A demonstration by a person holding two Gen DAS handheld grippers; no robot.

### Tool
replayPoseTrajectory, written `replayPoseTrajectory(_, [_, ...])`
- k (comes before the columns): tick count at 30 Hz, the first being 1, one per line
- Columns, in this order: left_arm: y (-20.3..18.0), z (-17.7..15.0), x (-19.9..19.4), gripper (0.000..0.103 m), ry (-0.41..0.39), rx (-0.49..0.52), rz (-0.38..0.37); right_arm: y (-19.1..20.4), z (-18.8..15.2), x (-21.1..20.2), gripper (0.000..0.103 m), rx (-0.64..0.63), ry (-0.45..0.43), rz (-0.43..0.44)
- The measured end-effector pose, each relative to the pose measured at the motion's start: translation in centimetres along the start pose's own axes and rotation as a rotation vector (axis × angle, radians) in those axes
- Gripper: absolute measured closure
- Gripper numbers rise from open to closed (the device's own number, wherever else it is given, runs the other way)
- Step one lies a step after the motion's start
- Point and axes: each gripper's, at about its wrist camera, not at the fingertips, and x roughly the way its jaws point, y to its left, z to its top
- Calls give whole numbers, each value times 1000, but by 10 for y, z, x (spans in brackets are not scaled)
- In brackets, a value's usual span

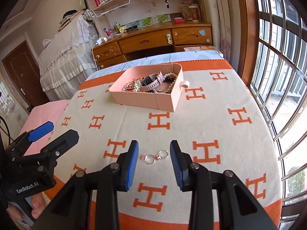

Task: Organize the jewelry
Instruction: 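Withdraw both tools from the box toward the charm rings, then grasp the pink-charm ring with the left tool while the right tool grasps the red-charm ring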

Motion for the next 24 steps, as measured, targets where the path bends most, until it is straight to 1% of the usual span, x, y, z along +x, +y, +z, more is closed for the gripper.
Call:
replayPoseTrajectory(5, [6, -19, 22, 9, 68, -3, 3, -17, -13, 14, 68, 28, 47, -20])
replayPoseTrajectory(8, [6, -26, 30, 9, 96, 3, 5, -20, -17, 22, 69, 21, 74, -12])
replayPoseTrajectory(12, [3, -27, 35, 9, 102, 14, -5, -13, -19, 31, 69, -27, 95, -5])
replayPoseTrajectory(15, [-1, -27, 38, 9, 102, 25, -21, -7, -20, 34, 69, -74, 87, -11])
replayPoseTrajectory(18, [-9, -27, 42, 9, 107, 48, -49, -5, -19, 35, 69, -105, 73, -30])
replayPoseTrajectory(21, [-21, -26, 48, 9, 106, 88, -106, -10, -17, 34, 69, -94, 65, -26])
replayPoseTrajectory(24, [-38, -25, 54, 10, 86, 198, -164, -17, -16, 33, 69, -80, 61, -25])
